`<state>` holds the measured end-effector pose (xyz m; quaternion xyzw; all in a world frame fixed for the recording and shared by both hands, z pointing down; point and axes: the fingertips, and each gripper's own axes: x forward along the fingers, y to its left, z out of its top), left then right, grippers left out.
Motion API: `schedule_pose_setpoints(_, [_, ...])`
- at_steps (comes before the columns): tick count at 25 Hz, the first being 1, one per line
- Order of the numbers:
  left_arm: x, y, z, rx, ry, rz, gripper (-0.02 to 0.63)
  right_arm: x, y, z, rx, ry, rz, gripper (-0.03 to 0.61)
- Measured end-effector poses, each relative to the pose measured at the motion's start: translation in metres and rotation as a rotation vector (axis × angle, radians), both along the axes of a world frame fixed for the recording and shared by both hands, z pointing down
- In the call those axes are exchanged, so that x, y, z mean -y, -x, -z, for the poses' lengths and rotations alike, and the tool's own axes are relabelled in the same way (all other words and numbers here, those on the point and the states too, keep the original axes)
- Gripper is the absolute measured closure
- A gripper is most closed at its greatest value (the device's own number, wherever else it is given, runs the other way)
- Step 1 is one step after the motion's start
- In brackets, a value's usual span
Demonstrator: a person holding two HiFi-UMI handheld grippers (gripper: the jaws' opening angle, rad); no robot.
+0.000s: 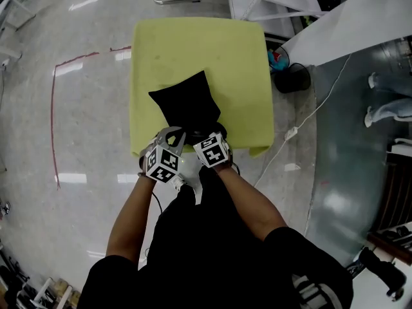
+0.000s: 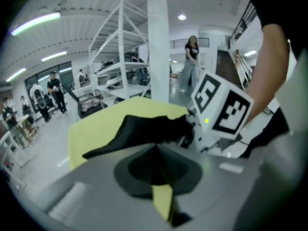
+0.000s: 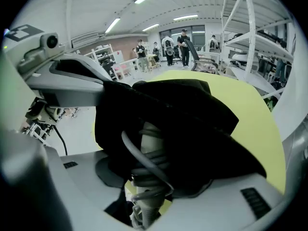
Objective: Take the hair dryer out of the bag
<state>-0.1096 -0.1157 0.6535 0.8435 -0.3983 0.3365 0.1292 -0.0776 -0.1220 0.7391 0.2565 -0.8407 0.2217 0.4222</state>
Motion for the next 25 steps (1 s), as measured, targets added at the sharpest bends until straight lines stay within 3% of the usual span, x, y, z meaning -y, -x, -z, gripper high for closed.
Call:
schedule_pose_setpoints(10, [-0.002,-0.016,0.019,-0.058,-0.073,0.034,0.592,-0.009,-0.027,0.028,0.060,-0.023,0.006,0.357])
schedule_pose_setpoints(12, [-0.002,-0.013,0.028,-0.078,-0.116,0.054,0.507,-0.007,-0.029,0.033,0.079,-0.036,-0.009,0.357])
schedule_pose_setpoints(14, [0.000,-0.001,0.038,-0.069,-0.175,0.108,0.324,-0.004,-0.031,0.040,0.099,-0.054,-0.015,0.357])
schedule_pose_setpoints(17, [0.002,0.016,0.039,-0.014,-0.211,0.135,0.302,-0.005,-0.035,0.049,0.100,-0.087,0.023,0.357])
schedule_pose_setpoints(21, [0.005,0.018,0.032,0.097,-0.212,0.040,0.298,-0.013,-0.038,0.053,0.065,-0.108,0.096,0.357])
schedule_pose_setpoints(25, [0.002,0.016,0.051,0.011,-0.220,0.026,0.298,-0.004,-0.039,0.056,0.086,-0.126,0.067,0.357])
